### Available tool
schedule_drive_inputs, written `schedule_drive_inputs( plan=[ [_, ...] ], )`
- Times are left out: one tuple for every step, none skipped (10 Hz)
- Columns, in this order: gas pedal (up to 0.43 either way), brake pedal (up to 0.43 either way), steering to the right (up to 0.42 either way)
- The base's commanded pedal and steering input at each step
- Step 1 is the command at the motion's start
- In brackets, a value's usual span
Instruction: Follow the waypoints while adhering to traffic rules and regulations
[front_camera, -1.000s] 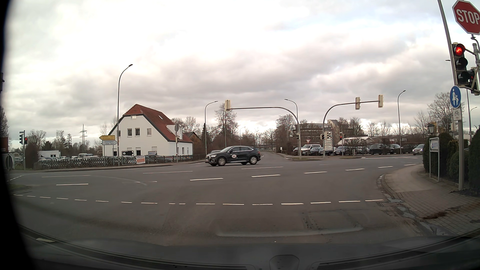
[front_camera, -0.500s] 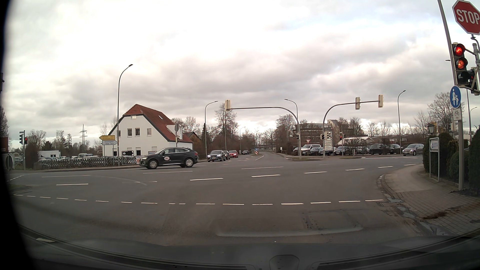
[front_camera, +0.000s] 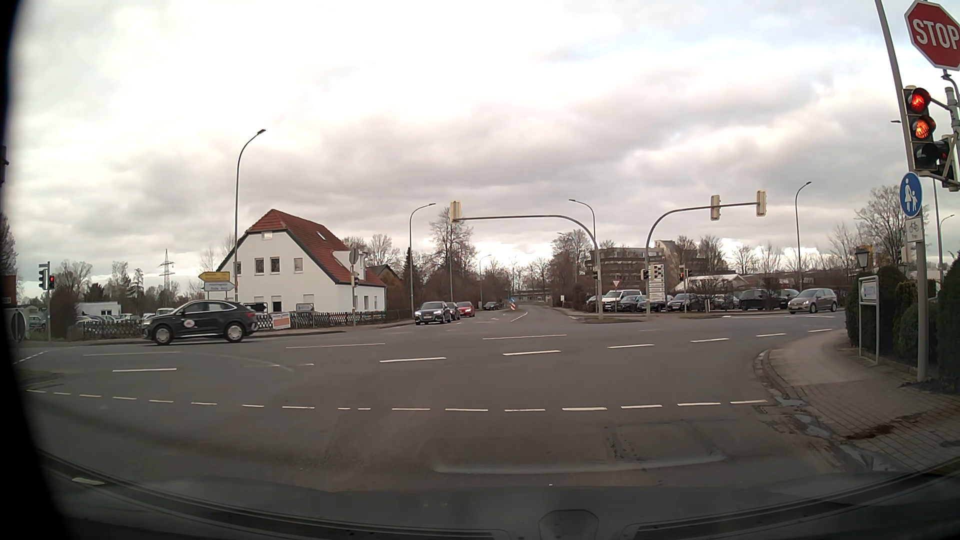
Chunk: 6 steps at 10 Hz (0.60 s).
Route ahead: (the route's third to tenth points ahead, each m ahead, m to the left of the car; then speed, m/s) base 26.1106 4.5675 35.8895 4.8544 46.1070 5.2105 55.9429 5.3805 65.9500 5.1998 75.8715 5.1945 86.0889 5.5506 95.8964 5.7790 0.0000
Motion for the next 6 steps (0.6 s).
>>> schedule_drive_inputs(
  plan=[
    [0.000,0.000,0.004],
    [0.000,0.000,0.004],
    [0.098,0.000,0.004],
    [0.169,0.000,0.004],
    [0.228,0.000,0.004],
    [0.248,0.000,0.004]
  ],
)
